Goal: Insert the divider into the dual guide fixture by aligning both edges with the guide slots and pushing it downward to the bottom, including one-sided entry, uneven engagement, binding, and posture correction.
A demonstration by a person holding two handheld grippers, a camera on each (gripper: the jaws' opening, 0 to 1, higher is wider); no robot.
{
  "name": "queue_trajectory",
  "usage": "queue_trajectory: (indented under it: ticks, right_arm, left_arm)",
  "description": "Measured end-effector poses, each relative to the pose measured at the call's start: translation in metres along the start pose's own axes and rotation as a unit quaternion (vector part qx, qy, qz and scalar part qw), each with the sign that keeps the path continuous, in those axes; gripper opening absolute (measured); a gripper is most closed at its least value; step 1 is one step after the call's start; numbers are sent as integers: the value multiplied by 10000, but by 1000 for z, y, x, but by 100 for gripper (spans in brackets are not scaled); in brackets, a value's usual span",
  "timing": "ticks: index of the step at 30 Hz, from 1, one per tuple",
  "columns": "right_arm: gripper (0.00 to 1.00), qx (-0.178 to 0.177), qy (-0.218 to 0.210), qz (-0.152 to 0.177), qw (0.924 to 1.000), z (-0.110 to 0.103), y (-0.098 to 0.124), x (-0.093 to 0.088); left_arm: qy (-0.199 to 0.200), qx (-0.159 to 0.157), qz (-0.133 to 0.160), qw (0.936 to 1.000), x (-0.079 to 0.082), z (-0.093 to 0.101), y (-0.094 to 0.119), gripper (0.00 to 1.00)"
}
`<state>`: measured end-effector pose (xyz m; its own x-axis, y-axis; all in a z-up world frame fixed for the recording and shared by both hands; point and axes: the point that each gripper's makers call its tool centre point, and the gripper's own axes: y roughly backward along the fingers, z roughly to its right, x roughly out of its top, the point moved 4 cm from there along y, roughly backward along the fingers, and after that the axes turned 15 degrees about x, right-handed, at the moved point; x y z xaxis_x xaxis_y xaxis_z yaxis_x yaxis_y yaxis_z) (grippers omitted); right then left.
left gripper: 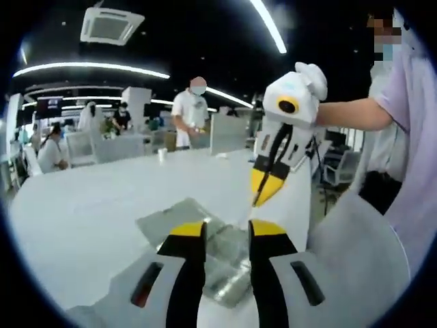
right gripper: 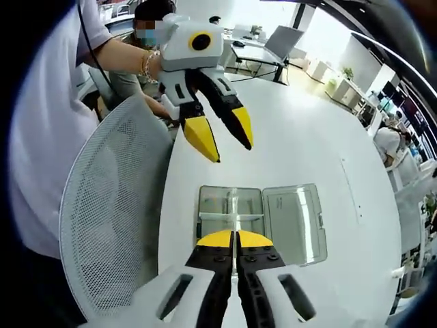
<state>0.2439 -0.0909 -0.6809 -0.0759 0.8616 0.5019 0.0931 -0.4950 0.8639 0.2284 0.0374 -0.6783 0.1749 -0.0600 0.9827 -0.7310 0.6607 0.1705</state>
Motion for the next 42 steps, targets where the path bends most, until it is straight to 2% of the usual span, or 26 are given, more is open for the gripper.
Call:
queue_trajectory:
  ticks: [3, 6, 11, 19, 25, 29, 35, 39, 42]
  right_arm:
    - [0, 32, -26, -6, 10000, 2, -1, -1]
    - [0, 73, -47, -46, 10000, 4, -4, -2]
    - [0, 137, -82, -115, 9998, 6, -9, -5]
    - [0, 184, -193, -199, 9994, 8, -15, -11]
    - [0, 257, -251, -261, 9990, 10, -20, -15]
    - [0, 324, -290, -317, 9986, 13, -24, -17]
    - [0, 438, -281, -421, 9978, 13, -33, -16]
    - [0, 506, -289, -502, 9970, 13, -38, -17]
    - [0, 525, -306, -544, 9967, 15, -39, -18]
  left_arm:
    - [67, 7, 127, 9999, -3, 3, 9, 30]
    - [356, -9, 284, 9990, -5, 8, 19, 37]
    - [495, 43, 392, 9980, -10, 10, 30, 43]
    - [523, 189, 524, 9971, -15, 5, 43, 46]
    - [314, 96, 577, 9978, -25, 2, 50, 55]
    - [418, -10, 684, 9968, -25, 3, 54, 61]
    - [519, 28, 737, 9959, -25, 3, 55, 62]
    - [595, 62, 716, 9956, -32, 2, 57, 62]
    - [737, 114, 803, 9940, -32, 2, 61, 61]
